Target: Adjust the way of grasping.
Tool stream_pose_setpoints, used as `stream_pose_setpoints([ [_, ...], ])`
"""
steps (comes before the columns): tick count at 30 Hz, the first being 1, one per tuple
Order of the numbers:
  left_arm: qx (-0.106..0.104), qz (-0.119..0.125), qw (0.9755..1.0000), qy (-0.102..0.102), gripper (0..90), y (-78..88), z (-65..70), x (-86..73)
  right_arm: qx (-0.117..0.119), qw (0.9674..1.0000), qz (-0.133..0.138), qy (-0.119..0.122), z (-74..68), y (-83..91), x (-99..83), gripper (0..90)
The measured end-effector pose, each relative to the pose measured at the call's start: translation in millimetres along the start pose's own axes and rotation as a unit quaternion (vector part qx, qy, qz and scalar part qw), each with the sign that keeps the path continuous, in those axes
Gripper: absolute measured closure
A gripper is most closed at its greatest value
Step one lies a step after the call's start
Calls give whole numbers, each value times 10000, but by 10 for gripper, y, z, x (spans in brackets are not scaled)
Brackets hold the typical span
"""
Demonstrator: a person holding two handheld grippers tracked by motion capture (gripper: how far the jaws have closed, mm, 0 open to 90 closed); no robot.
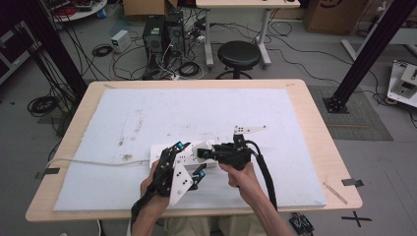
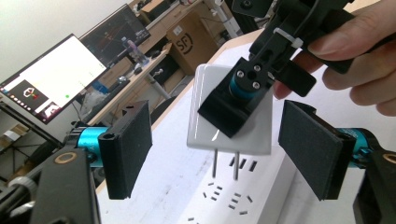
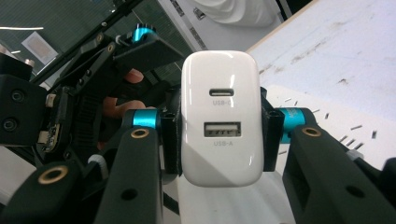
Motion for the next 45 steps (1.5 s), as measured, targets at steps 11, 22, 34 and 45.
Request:
stream_pose_setpoints([
  [11,-170,-67,9985,515,258,140,-101,-93,-173,9998,81,30,45,70,38,631],
  [22,-114,-371,9846,1706,258,382,-464,-530,-421,9986,171,282,74,180,69,631],
  [34,367,-460,9716,2293,258,626,-901,-845,-775,9954,194,537,154,332,99,631],
  [45,825,-493,9467,3074,258,806,-1085,-1198,-1159,9884,196,959,219,497,130,631],
])
Point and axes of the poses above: each handheld gripper's, and its own axes: y roughly backward along the jaws, x roughly out of its top, z roughly to its right, the point moved 10 cm from there along -y, roughly forward along the jaws, and after that the axes turned 5 degrees about -y, right-handed, at the moved point
